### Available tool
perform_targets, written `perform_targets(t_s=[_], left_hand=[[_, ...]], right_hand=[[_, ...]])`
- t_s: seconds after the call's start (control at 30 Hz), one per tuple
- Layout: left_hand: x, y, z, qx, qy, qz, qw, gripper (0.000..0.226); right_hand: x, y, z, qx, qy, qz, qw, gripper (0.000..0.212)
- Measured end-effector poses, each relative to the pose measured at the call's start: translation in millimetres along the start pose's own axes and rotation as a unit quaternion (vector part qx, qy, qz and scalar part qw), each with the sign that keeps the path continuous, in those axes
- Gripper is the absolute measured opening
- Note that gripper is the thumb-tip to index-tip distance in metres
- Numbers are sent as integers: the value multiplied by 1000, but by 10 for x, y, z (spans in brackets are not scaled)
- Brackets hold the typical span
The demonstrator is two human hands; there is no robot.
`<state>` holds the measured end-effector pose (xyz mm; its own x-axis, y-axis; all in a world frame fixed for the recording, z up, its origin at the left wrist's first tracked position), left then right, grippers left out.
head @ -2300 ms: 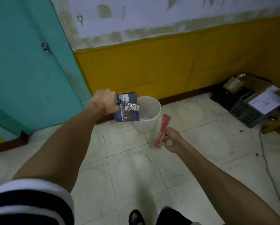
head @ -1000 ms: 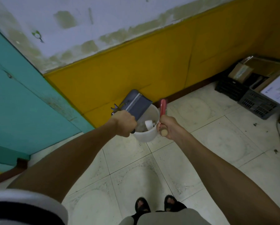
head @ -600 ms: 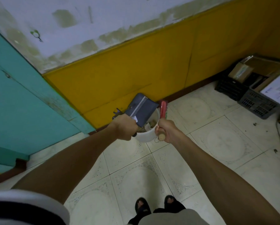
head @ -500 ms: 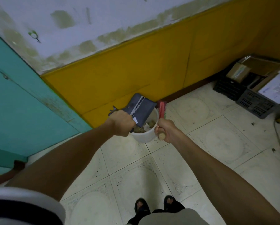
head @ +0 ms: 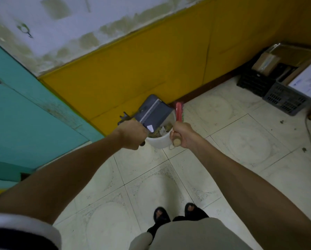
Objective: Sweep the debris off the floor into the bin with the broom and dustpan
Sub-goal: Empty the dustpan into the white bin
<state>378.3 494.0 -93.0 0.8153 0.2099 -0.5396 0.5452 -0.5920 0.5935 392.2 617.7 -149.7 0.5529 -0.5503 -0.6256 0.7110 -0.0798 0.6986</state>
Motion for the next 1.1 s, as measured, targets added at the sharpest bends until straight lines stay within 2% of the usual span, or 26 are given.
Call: perform_targets(t_s=[0.07, 0.2, 0.3, 0.47, 0.53, 0.63, 0.7, 0.77, 0.83, 0.9, 1.0, 1.1], left_hand=[[-143, -12, -61, 24, 0, -34, 999, 28], [-332, -84, -249, 49, 9, -49, 998, 41], [-426, -75, -359, 56, 7, -65, 996, 42], [-369, -45, -415, 39, 1, -46, 998, 38], [-268, -34, -333, 27, -1, -32, 999, 38], [-63, -55, -170, 6, -3, -17, 1000, 35], [-24, -65, -123, 2, -1, -26, 1000, 37], [-71, -30, -156, 14, 11, -42, 999, 36], [-165, 32, -207, 19, 20, -62, 998, 30], [-227, 83, -257, 22, 26, -71, 997, 35], [-368, 171, -411, 29, 49, -107, 993, 44], [-609, 296, -723, 57, 77, -173, 980, 33]], right_hand=[[36, -1, 14, 5, 21, 6, 1000, 17], [64, -5, 8, 16, 2, 23, 1000, 22], [43, 16, -18, 7, -16, 26, 1000, 20], [8, 51, -66, 16, -49, 21, 998, 26], [28, 31, -74, 20, -41, 22, 999, 30], [54, 69, -70, 8, -27, 20, 999, 23], [52, 72, -79, 4, -15, 15, 1000, 29], [71, 37, -117, 12, -1, 14, 1000, 36], [94, 40, -127, 11, -12, 21, 1000, 30], [115, 59, -146, 8, -48, 32, 998, 19], [111, 111, -171, 1, -105, 44, 994, 22], [109, 156, -192, 10, -151, 50, 987, 20]])
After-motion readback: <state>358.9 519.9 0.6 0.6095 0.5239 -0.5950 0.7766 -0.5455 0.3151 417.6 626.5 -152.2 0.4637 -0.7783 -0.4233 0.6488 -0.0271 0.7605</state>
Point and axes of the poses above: each hand's wrist, its own y-axis away from the middle knuckle, its own z-axis out of the palm, x = y × z, the point moved 10 cm from there along -y, towards the middle knuckle, and after that the axes turned 11 degrees about -y, right-handed, at the moved point
